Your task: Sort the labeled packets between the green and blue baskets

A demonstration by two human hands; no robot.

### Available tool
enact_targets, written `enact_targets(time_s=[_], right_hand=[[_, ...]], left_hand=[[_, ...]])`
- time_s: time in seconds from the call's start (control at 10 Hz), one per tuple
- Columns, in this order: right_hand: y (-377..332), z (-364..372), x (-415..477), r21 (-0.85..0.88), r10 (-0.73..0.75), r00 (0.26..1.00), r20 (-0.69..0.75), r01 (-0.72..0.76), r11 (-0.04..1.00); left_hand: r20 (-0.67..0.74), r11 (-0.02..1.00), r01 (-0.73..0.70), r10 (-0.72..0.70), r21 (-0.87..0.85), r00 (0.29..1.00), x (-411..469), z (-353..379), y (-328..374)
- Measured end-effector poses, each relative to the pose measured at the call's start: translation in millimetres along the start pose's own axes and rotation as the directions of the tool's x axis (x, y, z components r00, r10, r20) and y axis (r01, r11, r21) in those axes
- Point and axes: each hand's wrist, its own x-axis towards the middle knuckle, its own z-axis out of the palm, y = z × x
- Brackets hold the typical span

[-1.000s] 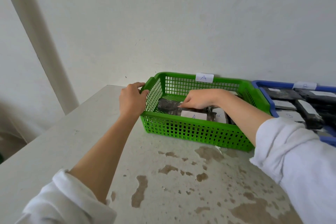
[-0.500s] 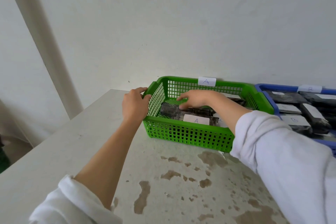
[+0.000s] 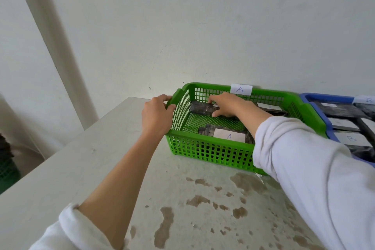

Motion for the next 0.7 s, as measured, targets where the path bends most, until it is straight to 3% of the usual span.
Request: enact_targets(time_s=[0.2, 0.4, 0.6, 0.7], right_hand=[[1, -1, 1, -0.255, -0.056, 0.994, -0.09, 0.031, 0.966], [12, -23, -37, -0.015, -0.03, 0.987, -0.158, 0.028, 1.0], [31, -49, -123, 0.121, 0.056, 0.975, -0.215, -0.03, 0.992], [36, -58, -171, 0.153, 0.107, 0.955, -0.277, -0.066, 0.986]], left_hand=[[-0.009, 1.0, -0.001, 0.001, 0.013, 1.0, 0, 1, -1], [-0.026, 0.996, -0.024, 0.026, 0.085, 0.999, -3, 0, 1], [0.088, 0.877, -0.178, 0.155, 0.445, 0.984, -10, -9, 23], [0.136, 0.874, -0.267, 0.232, 0.406, 0.963, -31, -6, 52]])
